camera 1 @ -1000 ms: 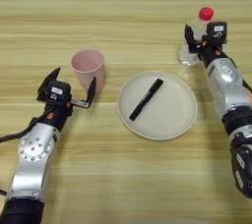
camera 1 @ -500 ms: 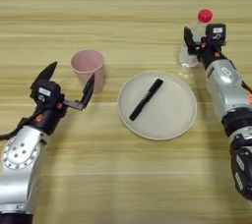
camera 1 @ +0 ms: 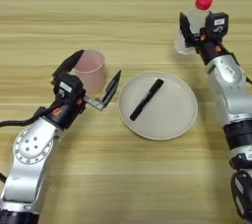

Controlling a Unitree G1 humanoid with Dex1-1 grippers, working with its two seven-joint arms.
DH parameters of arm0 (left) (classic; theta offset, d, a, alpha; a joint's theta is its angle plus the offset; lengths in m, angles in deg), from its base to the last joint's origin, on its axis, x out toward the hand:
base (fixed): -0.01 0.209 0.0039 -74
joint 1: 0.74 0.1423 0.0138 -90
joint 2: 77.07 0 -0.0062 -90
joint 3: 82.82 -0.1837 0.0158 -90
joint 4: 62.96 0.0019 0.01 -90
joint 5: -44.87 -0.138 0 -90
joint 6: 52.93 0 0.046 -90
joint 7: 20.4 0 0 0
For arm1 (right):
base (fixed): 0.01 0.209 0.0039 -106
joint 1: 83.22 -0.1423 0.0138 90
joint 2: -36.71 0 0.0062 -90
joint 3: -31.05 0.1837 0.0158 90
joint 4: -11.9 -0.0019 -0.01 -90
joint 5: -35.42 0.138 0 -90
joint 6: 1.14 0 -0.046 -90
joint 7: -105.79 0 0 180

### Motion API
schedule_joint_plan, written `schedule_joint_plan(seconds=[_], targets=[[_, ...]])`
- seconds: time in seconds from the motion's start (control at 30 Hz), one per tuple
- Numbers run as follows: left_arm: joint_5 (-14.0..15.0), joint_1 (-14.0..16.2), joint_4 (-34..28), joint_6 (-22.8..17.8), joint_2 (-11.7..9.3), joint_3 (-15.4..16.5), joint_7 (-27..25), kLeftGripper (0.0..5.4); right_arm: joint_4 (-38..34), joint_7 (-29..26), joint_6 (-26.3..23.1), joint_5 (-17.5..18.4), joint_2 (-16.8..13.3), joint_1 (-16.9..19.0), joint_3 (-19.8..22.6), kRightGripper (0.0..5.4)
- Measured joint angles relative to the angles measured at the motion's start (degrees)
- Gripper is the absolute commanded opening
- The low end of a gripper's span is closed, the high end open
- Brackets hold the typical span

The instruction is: Move the objects on the table

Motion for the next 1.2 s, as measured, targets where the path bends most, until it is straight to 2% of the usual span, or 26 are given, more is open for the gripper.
schedule_joint_plan(seconds=[0.03, 0.13, 0.27, 0.43, 0.63, 0.77, 0.93, 1.2], targets=[[-1.1, -0.4, 0.7, 0.0, 0.1, -0.7, 0.1, 5.4, -3.3, 0.0, -1.6, 0.0, 0.0, 1.4, -0.5, 3.15], [-2.0, -1.2, 2.8, 0.1, 0.6, -2.2, 0.1, 5.4, -10.0, 0.0, -5.2, 0.0, 0.1, 4.2, -1.7, 3.15], [-3.3, -4.1, 7.3, 0.6, 1.9, -3.6, 0.2, 5.4, -21.7, -0.2, -10.6, 0.1, 0.4, 8.6, -4.3, 3.15], [-4.5, -7.3, 12.6, 1.9, 2.9, -5.5, 0.2, 5.4, -28.9, -0.6, -15.2, 1.2, 0.6, 11.3, -5.8, 3.15], [-5.5, -9.6, 17.3, 3.5, 4.9, -6.9, 0.2, 5.4, -32.3, -1.7, -18.8, 3.8, 1.4, 13.1, -7.4, 3.15], [-5.7, -10.0, 18.3, 3.9, 5.2, -7.6, 0.2, 5.4, -32.8, -2.3, -20.7, 5.3, 2.1, 14.1, -8.4, 3.15], [-5.8, -9.9, 14.9, 3.9, 5.5, -8.9, 0.2, 5.4, -32.7, -2.9, -22.6, 7.3, 3.2, 14.5, -8.8, 3.15], [-5.8, -9.9, 13.0, 3.9, 5.4, -9.8, 0.2, 5.4, -31.7, -3.0, -22.9, 7.8, 4.1, 14.6, -10.1, 3.15]])
